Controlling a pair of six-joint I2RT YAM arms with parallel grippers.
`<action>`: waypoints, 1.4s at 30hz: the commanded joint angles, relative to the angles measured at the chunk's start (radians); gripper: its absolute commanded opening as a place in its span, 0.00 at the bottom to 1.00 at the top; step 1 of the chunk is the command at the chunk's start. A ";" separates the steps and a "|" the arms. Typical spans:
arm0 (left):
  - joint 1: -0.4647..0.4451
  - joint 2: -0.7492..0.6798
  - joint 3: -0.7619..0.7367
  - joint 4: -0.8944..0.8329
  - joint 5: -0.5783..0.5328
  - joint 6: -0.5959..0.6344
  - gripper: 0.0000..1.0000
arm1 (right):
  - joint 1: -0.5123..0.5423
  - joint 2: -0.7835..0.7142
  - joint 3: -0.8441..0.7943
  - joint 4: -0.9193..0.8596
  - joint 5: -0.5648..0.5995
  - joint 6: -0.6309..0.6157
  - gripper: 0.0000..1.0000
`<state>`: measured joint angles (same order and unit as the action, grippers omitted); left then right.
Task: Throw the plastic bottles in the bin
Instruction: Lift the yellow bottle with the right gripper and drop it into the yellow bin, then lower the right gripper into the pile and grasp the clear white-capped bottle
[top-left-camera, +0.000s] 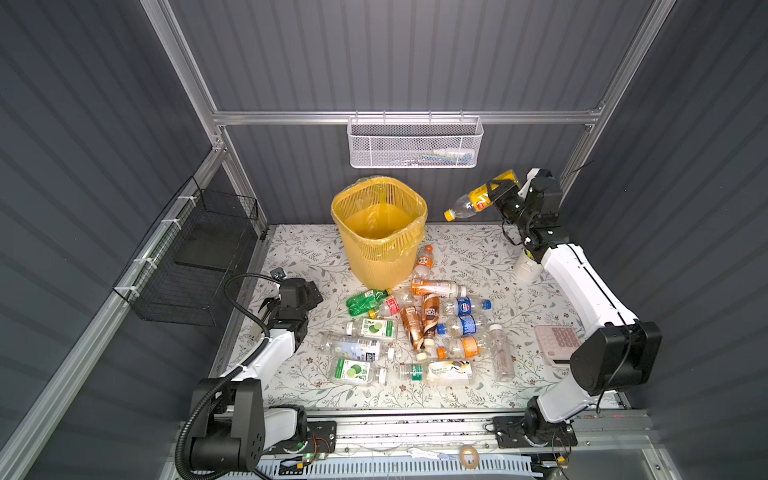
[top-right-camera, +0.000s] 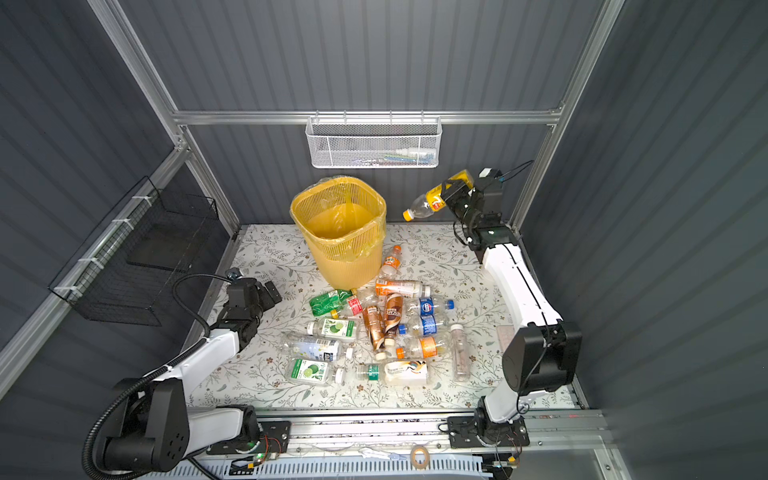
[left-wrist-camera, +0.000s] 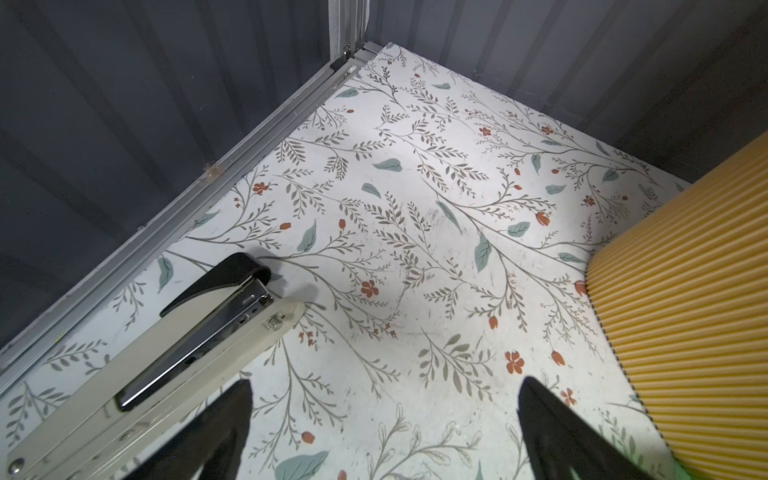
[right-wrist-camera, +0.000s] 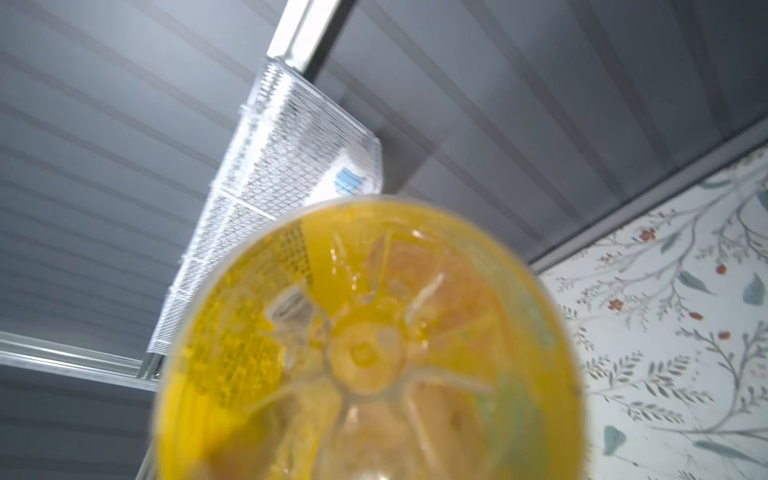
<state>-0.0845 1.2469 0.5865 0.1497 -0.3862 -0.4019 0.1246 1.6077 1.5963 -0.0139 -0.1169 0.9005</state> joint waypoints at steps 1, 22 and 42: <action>-0.004 -0.022 -0.004 -0.016 -0.005 -0.009 0.99 | 0.018 -0.019 0.088 0.077 -0.012 -0.064 0.51; -0.019 -0.059 0.028 -0.048 0.039 -0.011 0.99 | 0.322 0.363 0.815 -0.397 -0.027 -0.503 0.99; -0.168 -0.078 0.041 -0.064 -0.070 0.012 0.99 | 0.083 -0.307 -0.418 -0.330 0.139 -0.203 0.99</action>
<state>-0.2401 1.1835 0.6052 0.1040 -0.4309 -0.4004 0.2173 1.3621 1.2304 -0.3164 -0.0036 0.6304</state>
